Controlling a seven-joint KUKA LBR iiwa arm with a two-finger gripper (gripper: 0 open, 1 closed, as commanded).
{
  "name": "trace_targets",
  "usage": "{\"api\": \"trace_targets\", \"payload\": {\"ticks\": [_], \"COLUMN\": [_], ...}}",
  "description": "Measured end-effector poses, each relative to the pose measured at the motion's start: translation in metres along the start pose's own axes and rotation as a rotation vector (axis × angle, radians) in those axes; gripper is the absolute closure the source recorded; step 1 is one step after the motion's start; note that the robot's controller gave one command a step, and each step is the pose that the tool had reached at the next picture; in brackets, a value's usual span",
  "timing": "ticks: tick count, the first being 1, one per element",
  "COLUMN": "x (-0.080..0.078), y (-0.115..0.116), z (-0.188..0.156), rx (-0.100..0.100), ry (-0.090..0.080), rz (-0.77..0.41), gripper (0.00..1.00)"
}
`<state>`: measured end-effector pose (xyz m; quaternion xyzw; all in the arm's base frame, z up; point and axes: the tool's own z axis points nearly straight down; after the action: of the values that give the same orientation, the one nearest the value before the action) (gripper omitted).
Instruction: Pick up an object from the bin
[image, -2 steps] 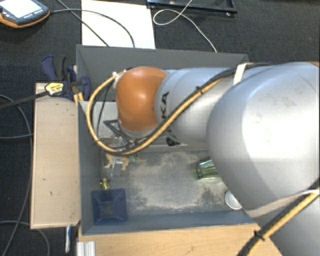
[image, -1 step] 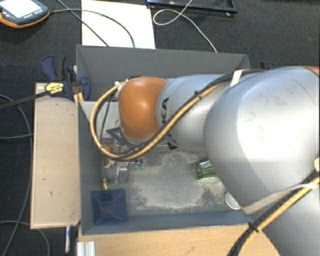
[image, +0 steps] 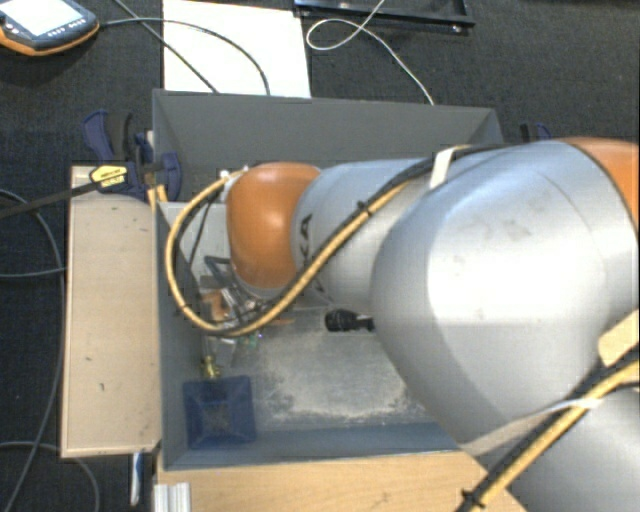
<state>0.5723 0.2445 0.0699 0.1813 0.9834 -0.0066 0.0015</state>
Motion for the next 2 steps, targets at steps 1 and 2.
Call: {"api": "trace_targets", "payload": {"ticks": [1, 2], "x": [-0.0183, -0.018], "y": [-0.0078, -0.0076], "z": [-0.0013, -0.0012], "rx": [-0.017, -0.017], "ry": [0.003, 0.003], "rz": [-0.349, -0.348], "gripper": [1.0, 1.0]}}
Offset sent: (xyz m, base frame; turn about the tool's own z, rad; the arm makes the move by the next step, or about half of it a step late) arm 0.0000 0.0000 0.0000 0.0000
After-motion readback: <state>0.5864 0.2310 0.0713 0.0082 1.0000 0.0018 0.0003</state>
